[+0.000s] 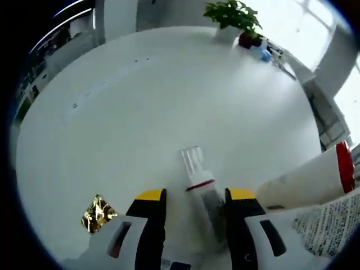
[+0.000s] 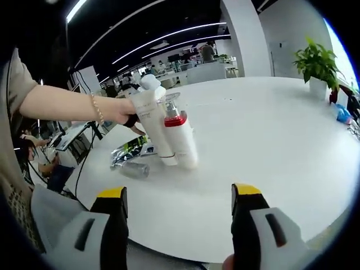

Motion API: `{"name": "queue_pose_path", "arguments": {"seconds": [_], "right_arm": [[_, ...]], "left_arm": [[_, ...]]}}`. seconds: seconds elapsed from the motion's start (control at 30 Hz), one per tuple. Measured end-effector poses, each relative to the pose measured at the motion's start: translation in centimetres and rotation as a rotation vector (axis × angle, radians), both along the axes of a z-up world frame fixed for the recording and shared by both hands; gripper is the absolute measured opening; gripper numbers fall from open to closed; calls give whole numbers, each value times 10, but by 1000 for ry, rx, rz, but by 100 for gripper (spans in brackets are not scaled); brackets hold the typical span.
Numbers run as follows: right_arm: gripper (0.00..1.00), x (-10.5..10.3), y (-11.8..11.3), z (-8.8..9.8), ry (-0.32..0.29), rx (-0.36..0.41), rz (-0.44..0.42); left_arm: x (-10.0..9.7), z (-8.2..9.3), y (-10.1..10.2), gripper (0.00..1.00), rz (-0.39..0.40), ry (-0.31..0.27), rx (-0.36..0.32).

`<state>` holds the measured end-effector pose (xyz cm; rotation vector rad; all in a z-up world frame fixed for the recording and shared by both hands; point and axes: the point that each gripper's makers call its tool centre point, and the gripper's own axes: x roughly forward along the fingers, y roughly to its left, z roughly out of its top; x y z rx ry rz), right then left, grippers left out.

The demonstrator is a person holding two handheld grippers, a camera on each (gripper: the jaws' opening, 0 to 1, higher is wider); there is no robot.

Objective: Arrange the skincare products in the storage area until every visible bottle or jar stands upright without overlapping.

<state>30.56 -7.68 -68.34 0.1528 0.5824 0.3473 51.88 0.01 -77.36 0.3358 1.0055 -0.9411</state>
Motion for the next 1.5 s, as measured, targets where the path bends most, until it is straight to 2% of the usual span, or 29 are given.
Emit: {"name": "queue_pose_path", "arguments": {"seconds": [0.1,0.13,0.17,0.23,0.67,0.9,1.17,1.37,1.5], "right_arm": [[75,0,-1,0,0,2,-5],[76,0,-1,0,1,2,-4],[76,0,-1,0,1,2,-4],[75,0,-1,-1,1,0,-4],[75,1,-2,0,1,-2,-8],[75,1,-1,1,-5,0,-1],[75,1,2,3,-18,4,16],[74,1,4,7,-33,30,22],[73,1,9,9,-40,35,46]], "left_arm": [[4,-2,3,25,-14,-31,21],[7,-3,7,22,-41,-65,55],[8,-3,6,22,-66,-90,59],[6,-2,6,22,-58,-75,55],[12,2,11,20,-16,-80,44],[17,28,17,20,112,-52,-88],[17,55,50,20,230,-64,-172],[3,66,76,20,304,-64,-225],[-12,75,83,20,328,-63,-280]]}}
